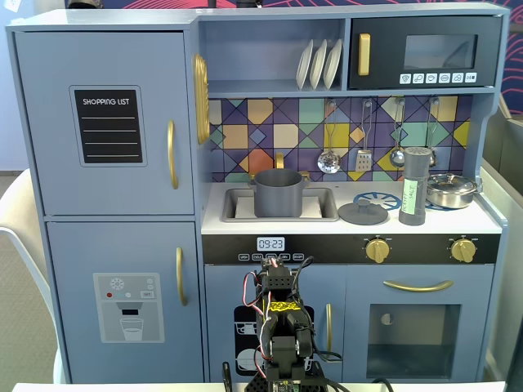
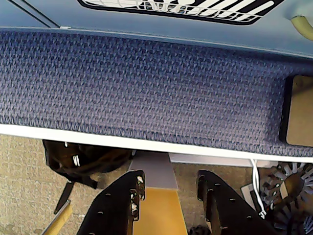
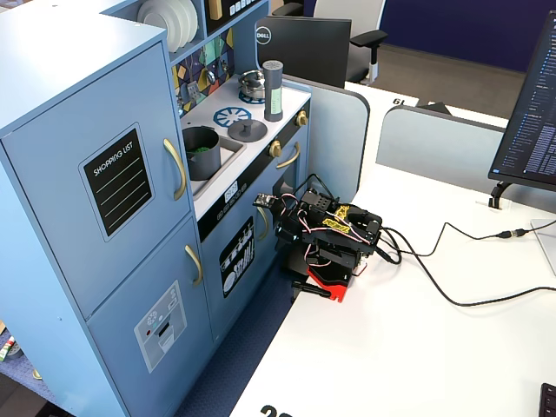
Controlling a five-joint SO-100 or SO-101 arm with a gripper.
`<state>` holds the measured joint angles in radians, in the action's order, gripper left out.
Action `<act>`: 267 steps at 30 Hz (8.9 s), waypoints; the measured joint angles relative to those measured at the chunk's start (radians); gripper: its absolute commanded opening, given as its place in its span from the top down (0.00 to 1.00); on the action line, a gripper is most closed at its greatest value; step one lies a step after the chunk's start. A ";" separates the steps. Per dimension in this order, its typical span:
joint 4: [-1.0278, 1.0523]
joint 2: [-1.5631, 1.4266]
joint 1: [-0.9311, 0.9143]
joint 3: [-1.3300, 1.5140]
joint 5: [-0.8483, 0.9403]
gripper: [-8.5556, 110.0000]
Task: Put salt in the gray recipient
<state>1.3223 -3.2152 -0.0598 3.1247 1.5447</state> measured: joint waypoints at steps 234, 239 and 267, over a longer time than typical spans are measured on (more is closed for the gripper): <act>-1.290 1.632 -0.822 -1.595 -0.043 0.93; -1.301 1.635 -0.827 -1.568 -0.043 0.93; -0.709 0.968 -0.816 -1.215 0.074 0.93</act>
<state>0.6136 -2.2473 -0.8759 1.9098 1.6183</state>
